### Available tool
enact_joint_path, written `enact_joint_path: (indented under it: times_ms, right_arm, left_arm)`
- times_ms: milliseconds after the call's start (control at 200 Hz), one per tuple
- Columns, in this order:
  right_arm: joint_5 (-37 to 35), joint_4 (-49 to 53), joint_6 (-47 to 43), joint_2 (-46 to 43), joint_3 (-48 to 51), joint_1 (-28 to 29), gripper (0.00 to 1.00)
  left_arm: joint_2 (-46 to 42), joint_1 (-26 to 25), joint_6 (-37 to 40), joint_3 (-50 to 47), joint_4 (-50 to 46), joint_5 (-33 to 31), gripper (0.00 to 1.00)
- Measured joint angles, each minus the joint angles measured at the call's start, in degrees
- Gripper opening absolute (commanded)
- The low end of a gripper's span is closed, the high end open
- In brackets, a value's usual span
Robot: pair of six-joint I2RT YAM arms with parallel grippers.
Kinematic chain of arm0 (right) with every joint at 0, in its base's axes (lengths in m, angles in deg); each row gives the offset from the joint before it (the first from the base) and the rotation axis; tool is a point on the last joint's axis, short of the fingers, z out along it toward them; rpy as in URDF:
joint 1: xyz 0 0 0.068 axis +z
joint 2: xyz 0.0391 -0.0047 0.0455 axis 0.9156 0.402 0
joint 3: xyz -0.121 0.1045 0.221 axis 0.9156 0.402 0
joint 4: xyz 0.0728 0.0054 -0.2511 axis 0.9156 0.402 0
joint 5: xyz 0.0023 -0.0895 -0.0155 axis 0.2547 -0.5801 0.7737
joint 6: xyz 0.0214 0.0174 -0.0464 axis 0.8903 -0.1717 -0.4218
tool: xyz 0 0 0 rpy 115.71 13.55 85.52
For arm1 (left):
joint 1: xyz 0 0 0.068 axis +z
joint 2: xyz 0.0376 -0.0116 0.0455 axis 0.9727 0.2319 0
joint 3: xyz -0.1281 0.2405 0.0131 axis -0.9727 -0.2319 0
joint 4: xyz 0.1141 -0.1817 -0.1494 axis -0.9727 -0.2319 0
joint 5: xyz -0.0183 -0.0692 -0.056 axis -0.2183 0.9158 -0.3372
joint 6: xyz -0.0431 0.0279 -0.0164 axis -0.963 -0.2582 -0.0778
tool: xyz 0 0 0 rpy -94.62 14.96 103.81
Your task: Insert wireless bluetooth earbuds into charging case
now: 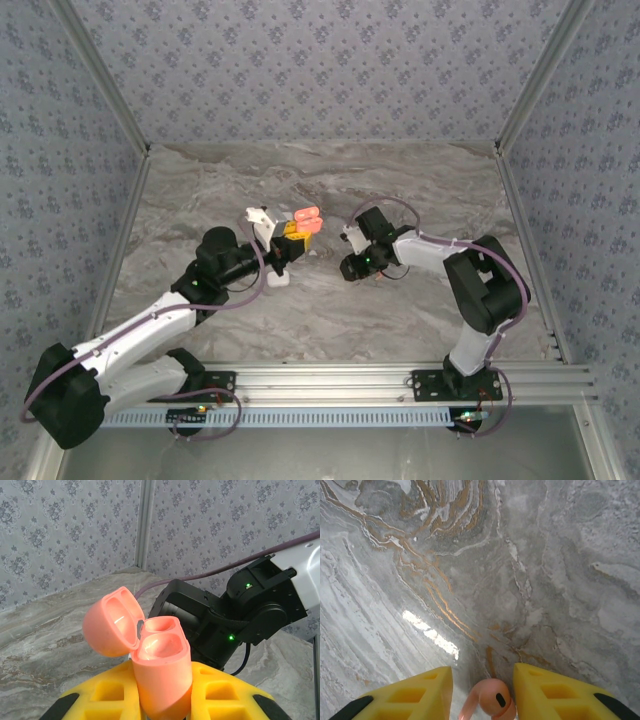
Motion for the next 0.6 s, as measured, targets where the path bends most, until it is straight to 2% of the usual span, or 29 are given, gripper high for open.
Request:
enact_joint_path:
  times_ms: [455,600]
  right_arm:
    - [-1.0,2.7,0.0,-0.6,0.0,0.3,0.2]
    - [-1.0,3.8,0.0,-1.2,0.0,0.3,0.18]
  left_arm:
    - [0.0,0.0,0.0,-0.1,0.0,0.0,0.0]
    - [0.0,0.0,0.0,-0.1,0.0,0.0,0.0]
